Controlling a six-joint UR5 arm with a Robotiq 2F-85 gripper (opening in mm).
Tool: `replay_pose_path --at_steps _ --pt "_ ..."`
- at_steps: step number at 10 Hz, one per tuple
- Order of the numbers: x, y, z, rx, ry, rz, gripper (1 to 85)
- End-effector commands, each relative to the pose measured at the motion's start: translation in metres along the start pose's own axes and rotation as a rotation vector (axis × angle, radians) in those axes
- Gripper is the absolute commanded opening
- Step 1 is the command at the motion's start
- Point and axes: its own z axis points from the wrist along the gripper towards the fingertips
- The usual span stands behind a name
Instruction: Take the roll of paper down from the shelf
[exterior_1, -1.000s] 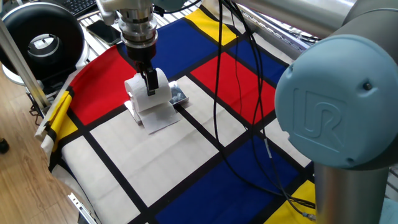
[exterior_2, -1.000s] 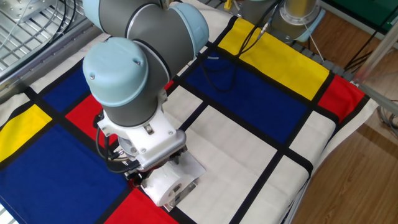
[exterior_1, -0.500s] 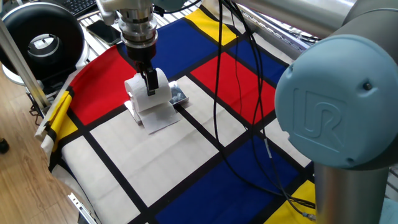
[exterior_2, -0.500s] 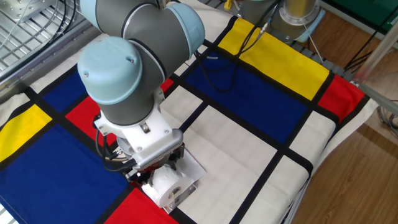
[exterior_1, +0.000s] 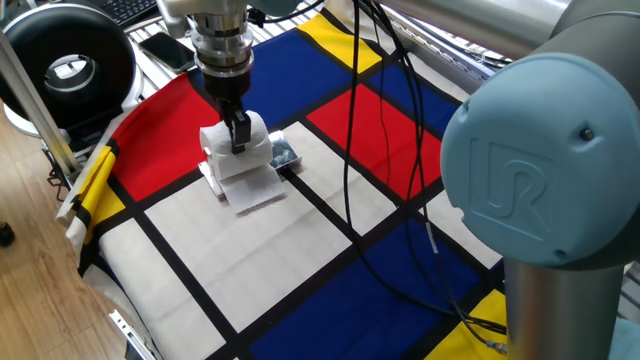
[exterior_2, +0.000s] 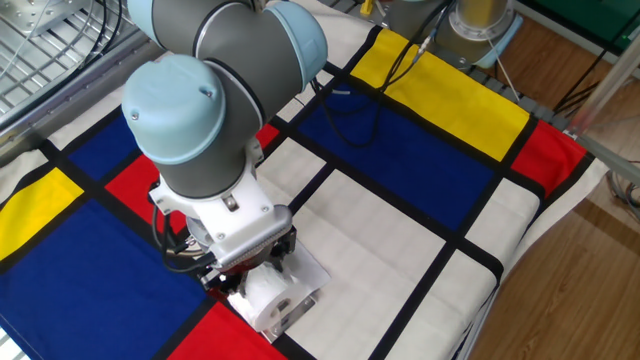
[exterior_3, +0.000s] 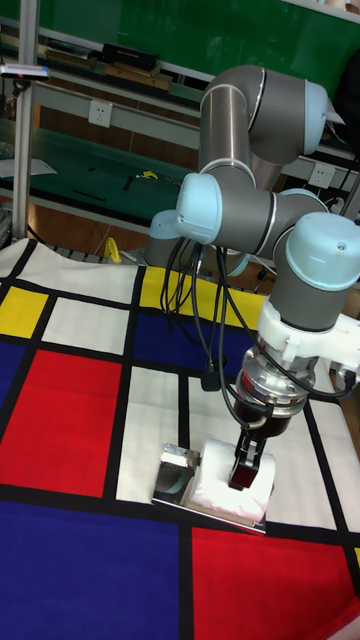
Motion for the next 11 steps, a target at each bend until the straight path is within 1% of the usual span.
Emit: replay_pose_path --at_steps 1,2,6,9,11 --pt "-0.0056 0.0014 -0.0014 -0.012 -0.010 0.012 1.0" --pt "-0.0063 0.0007 -0.0025 -0.008 -0.003 0.014 1.0" --pt "-0.0076 0.0020 -0.0025 -0.013 -0.008 0.018 1.0" --pt "-0.0073 0.0002 -0.0025 -0.006 -0.007 0.020 1.0" --pt "-0.0039 -0.0012 -0.0025 0.000 0.006 0.018 1.0"
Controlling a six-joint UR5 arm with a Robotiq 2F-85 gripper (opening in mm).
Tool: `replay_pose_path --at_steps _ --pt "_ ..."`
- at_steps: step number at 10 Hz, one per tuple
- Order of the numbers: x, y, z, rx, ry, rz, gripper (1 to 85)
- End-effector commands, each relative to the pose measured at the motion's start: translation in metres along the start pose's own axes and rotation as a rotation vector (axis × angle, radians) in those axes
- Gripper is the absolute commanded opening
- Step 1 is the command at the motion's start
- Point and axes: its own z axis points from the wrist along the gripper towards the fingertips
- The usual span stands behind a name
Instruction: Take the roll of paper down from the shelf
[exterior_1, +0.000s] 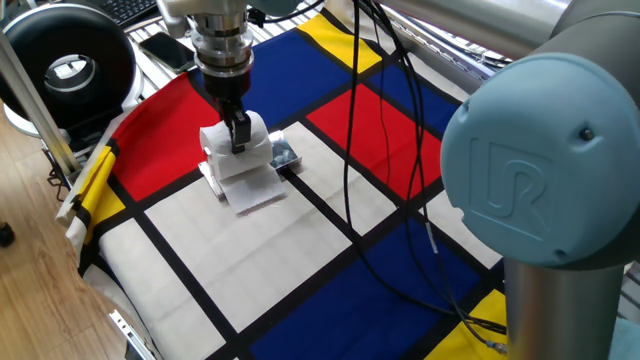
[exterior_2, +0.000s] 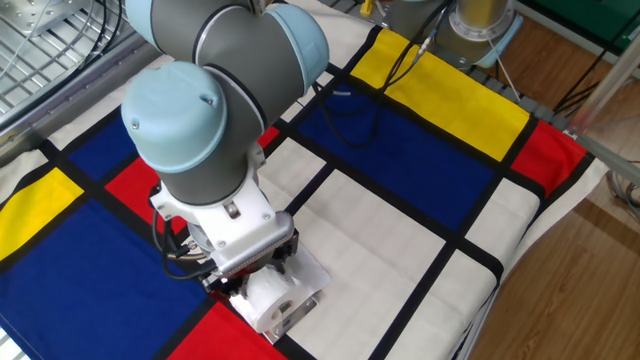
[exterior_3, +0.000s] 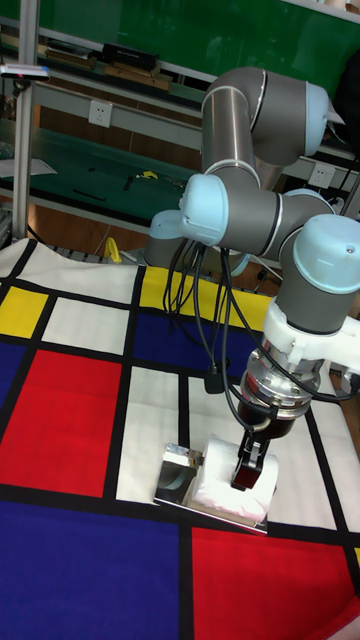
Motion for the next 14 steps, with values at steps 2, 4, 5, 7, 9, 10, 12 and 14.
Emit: replay_pose_path --at_steps 2,4,5,7,9,10,12,14 --pt "-0.001 -0.002 -0.001 0.004 -0.005 0.010 1.0" --pt "0.001 -0.002 -0.001 0.004 0.000 0.011 1.0" --pt "0.003 -0.003 -0.001 0.011 0.011 0.010 1.0" --pt "0.002 -0.003 -0.001 0.008 0.003 0.010 1.0" --pt "0.016 -0.004 0.002 0.016 0.024 -0.009 1.0" --pt "0.027 -0.006 0.005 0.022 0.035 -0.018 1.0" --pt "0.047 -0.006 0.005 0.033 0.061 -0.035 1.0" --pt "0.058 -0.004 -0.001 0.035 0.081 -0.045 1.0"
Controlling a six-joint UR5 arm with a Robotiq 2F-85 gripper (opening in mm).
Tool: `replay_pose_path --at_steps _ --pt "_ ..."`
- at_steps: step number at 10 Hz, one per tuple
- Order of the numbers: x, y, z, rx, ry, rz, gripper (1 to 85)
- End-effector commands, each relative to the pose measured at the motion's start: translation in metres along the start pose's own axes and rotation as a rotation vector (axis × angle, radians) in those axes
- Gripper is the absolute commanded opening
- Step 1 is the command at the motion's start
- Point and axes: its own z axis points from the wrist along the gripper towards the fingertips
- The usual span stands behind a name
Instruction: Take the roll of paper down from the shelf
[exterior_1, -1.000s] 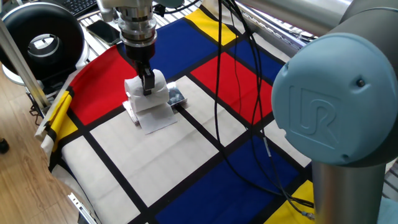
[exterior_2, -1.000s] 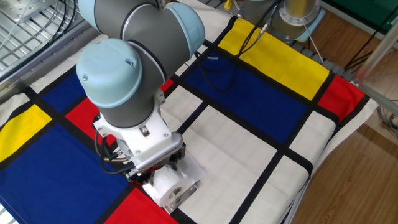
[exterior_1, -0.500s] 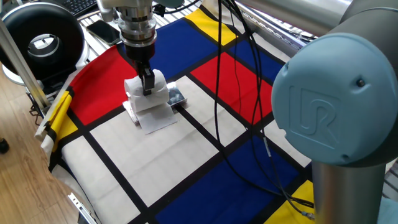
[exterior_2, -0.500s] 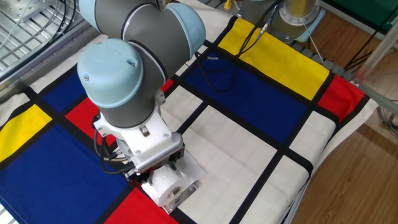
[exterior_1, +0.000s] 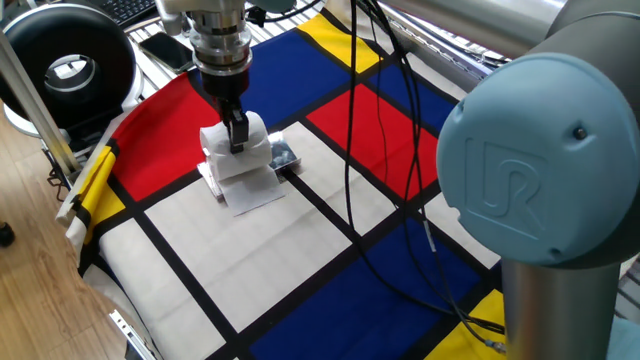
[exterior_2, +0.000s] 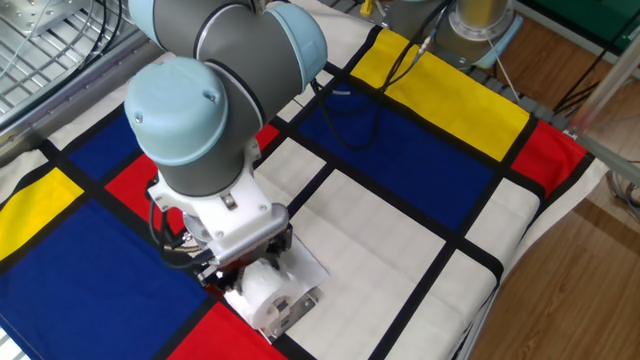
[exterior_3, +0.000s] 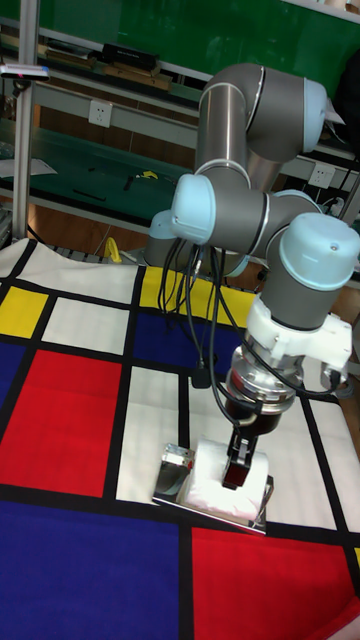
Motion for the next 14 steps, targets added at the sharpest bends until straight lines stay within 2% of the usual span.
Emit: replay_pose_path --at_steps 1,2,3,6,8,12,14 --pt "0.016 0.003 -0.004 0.000 0.026 -0.006 1.0" --pt "0.020 0.006 -0.004 -0.013 0.039 -0.004 1.0" --pt "0.023 0.005 -0.004 -0.007 0.053 0.007 1.0" --pt "0.016 0.008 -0.004 -0.019 0.026 0.029 1.0" --pt "0.008 0.012 -0.004 -0.033 -0.006 0.045 1.0" --pt "-0.005 0.011 -0.004 -0.032 -0.056 0.041 1.0" --pt "-0.006 0.013 -0.004 -0.037 -0.057 0.011 1.0"
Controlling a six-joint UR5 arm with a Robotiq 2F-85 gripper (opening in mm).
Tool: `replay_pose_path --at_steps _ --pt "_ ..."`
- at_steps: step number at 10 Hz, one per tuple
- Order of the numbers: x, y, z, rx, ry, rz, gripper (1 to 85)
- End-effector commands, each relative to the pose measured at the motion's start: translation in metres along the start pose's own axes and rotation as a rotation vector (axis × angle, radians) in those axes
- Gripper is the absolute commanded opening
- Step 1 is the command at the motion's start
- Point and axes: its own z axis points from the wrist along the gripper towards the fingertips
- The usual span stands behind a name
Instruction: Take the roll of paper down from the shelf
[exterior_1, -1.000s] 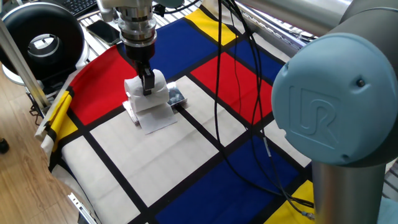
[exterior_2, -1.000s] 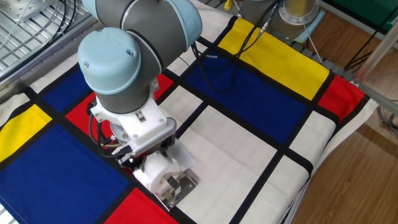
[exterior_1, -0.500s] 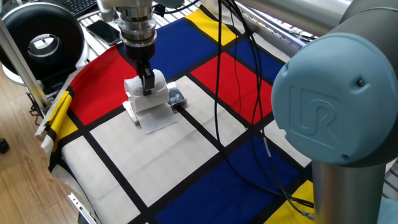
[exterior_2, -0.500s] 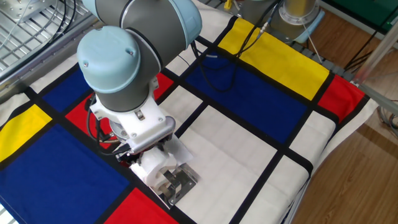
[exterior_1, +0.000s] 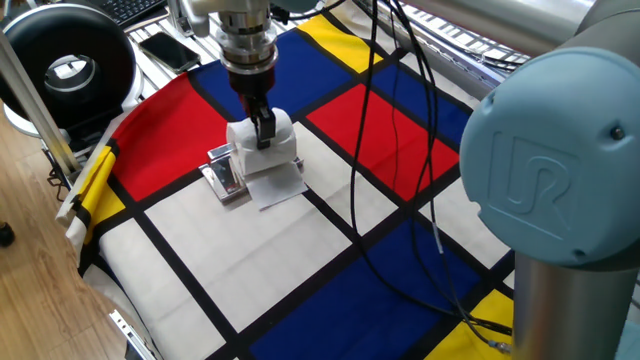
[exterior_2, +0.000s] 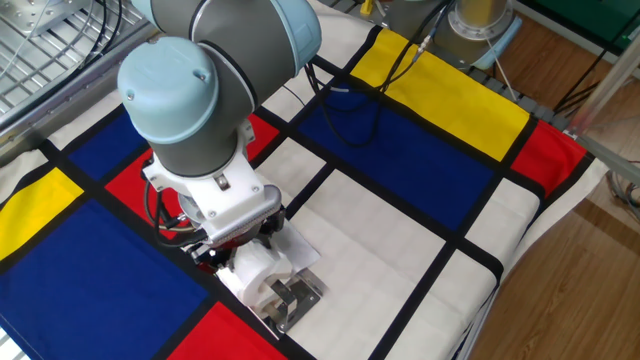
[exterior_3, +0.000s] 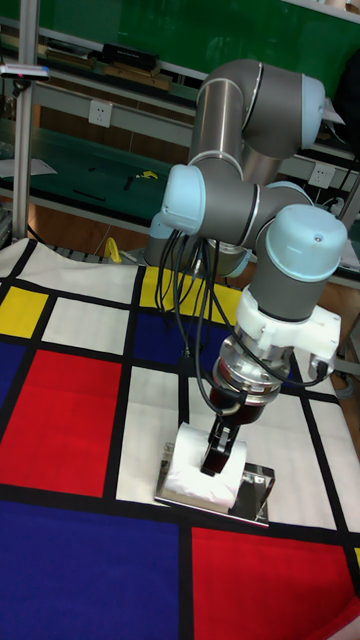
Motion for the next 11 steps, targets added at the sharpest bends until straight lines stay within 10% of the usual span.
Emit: replay_pose_path --at_steps 1,11 --pt "0.001 0.001 -0.001 -0.006 -0.016 -0.027 1.0" --pt "0.069 -0.005 -0.003 0.026 0.068 -0.068 1.0"
